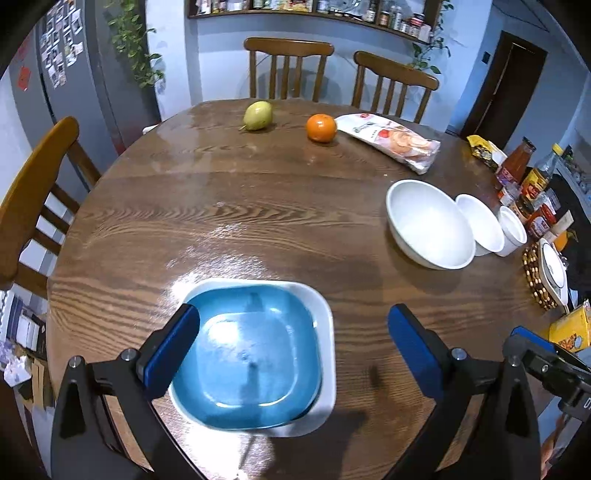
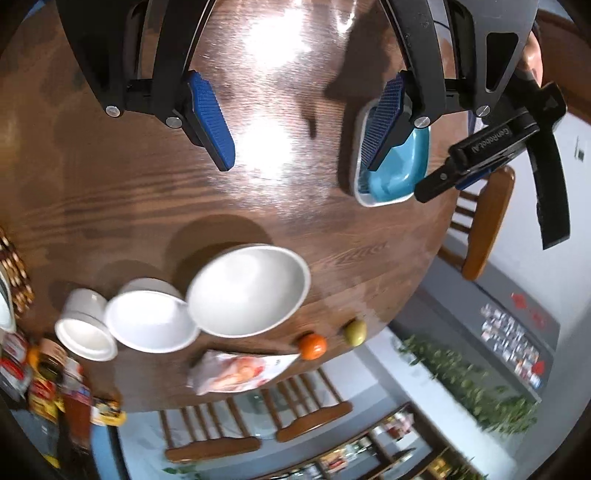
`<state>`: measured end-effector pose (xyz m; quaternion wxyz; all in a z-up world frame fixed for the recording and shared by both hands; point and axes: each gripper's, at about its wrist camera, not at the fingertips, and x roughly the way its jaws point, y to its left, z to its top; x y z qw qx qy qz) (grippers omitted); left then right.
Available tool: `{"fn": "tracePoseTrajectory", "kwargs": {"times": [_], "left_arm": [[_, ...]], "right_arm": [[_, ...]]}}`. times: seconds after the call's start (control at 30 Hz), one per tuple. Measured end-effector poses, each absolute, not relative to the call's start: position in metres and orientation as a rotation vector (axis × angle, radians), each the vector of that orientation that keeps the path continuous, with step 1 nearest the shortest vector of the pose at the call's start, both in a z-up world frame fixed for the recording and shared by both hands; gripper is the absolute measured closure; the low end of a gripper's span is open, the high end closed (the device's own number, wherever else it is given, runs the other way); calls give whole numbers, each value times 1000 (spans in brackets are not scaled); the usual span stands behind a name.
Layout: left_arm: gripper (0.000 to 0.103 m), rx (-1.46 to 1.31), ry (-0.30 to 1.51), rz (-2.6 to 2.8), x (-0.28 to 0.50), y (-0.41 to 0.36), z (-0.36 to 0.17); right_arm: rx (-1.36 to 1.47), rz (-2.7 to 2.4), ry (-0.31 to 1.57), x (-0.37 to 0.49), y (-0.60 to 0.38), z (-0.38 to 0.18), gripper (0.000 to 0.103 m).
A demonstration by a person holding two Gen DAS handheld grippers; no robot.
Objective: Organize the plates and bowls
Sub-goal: 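Withdraw the left tool from the stack toward the white bowls, then move the left tool to the large white bowl rim and close on it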
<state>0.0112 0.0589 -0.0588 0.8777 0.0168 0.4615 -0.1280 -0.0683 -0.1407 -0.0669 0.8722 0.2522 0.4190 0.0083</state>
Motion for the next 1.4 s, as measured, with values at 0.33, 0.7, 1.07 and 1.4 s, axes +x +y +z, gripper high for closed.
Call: {"fn": "tracePoseTrajectory", "kwargs": {"times": [0.33,0.7,1.07,1.4], "left_arm": [[1,87,956,-368,11,27,-55],[1,128,963,-488,20,-7,-55],[1,154,976,-596,38,-40,-58],[1,108,986,-618,52,-51,-53]], "right_arm": [[602,-75,845,-85,-177,-66,31],[656,-168,834,-94,-202,-72,31],[701,-277,811,-104,-223,-71,31],[753,-315,807,-103,-234,-75,31]]}}
